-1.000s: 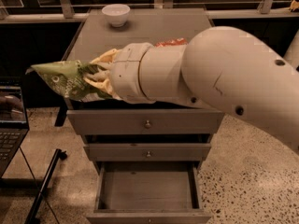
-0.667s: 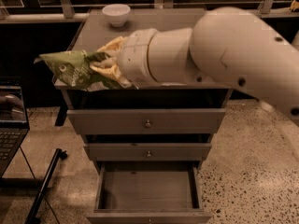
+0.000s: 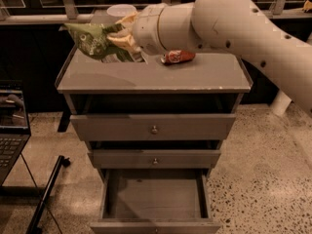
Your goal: Pick green jalapeno chip bag from bottom drawer and place on counter
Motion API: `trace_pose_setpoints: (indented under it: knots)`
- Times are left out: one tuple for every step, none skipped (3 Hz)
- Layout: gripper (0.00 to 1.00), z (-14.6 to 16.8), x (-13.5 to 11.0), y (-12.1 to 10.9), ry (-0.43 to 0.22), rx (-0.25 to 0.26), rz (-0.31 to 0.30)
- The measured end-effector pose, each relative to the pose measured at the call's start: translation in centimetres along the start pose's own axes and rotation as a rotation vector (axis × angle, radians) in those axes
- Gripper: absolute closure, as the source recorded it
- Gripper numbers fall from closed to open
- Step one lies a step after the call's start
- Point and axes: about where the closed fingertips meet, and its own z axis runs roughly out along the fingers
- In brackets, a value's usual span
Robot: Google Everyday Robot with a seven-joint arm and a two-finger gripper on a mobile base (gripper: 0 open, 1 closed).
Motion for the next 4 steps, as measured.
trace_pose_setpoints:
  knots:
    - [1.00,2.9,1.8,-2.4,-0.019,0.014,0.047]
    - [1.00,5.4,2.9,-3.7,-0.018,0.002,0.075]
    - [1.00,6.8,3.5,-4.7,0.009,-0.001,0.081]
    - [0.81,6.9,3.5,-4.8,0.011,-0.002,0.081]
